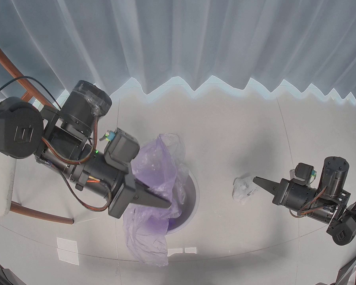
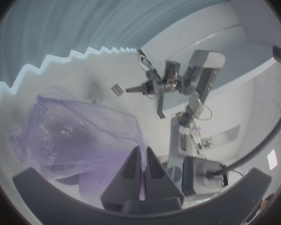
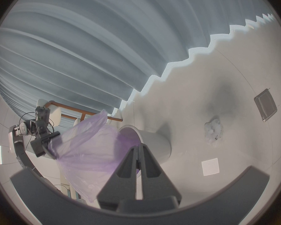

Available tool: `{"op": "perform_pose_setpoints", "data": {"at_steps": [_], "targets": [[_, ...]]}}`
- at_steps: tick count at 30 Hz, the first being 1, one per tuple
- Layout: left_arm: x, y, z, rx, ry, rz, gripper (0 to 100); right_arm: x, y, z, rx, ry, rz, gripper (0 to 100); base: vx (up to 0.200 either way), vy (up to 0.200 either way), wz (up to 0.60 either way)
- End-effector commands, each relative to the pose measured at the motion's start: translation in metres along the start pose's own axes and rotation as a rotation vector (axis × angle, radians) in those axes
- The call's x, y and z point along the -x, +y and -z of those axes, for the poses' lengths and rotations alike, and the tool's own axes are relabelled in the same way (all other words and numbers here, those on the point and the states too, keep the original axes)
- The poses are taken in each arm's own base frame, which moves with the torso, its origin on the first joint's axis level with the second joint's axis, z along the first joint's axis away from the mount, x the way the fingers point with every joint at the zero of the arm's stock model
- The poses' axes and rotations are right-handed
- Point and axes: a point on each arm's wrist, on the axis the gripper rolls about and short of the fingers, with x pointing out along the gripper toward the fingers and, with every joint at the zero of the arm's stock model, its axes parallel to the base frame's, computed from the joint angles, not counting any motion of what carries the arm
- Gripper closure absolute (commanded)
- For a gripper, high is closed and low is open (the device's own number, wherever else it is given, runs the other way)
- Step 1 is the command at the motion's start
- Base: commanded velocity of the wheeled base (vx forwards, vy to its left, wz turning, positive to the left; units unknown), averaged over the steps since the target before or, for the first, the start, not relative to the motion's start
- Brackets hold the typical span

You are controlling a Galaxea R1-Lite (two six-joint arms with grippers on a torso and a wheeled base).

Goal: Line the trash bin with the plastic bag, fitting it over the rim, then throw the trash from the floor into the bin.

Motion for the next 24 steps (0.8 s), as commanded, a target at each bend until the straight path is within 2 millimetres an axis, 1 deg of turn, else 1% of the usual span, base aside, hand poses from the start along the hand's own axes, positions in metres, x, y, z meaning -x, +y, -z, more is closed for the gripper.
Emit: {"op": "perform_pose_setpoints", "data": {"at_steps": [1,3,6,9,10,12,15,17,19,21,24], "targets": [[-0.006,0.008,0.002,0.096,-0.107,-0.074,100,0.01,0.004,0.005,-0.001,0.012,-0.008,100,0.0,0.0,0.0],[-0.013,0.01,0.014,0.138,-0.115,-0.108,100,0.01,0.007,0.009,-0.002,0.032,-0.015,100,0.0,0.0,0.0],[-0.023,0.007,0.033,0.168,-0.14,-0.131,100,0.01,0.009,0.015,-0.001,0.057,-0.024,100,0.0,0.0,0.0],[-0.026,-0.002,0.041,0.182,-0.2,-0.123,100,0.008,0.016,0.017,0.015,0.066,-0.052,100,0.0,0.0,0.0],[-0.026,-0.002,0.042,0.187,-0.201,-0.122,100,0.008,0.017,0.017,0.016,0.066,-0.055,100,0.0,0.0,0.0],[-0.025,-0.008,0.038,0.25,-0.243,-0.107,100,0.008,0.025,0.024,0.026,0.095,-0.088,100,0.0,0.0,0.0],[-0.021,-0.007,0.03,0.273,-0.283,-0.105,100,0.008,0.032,0.033,0.029,0.133,-0.112,100,0.0,0.0,0.0],[-0.021,-0.006,0.028,0.276,-0.288,-0.106,100,0.008,0.033,0.034,0.03,0.138,-0.116,100,0.0,0.0,0.0],[-0.024,0.002,0.03,0.298,-0.285,-0.118,100,0.003,0.041,0.043,0.041,0.178,-0.146,100,0.0,0.0,0.0],[-0.023,0.01,0.034,0.316,-0.291,-0.136,100,0.001,0.045,0.052,0.053,0.215,-0.164,100,0.0,0.0,0.0],[-0.02,0.013,0.033,0.321,-0.318,-0.144,100,-0.003,0.053,0.061,0.067,0.238,-0.193,100,0.0,0.0,0.0]]}}
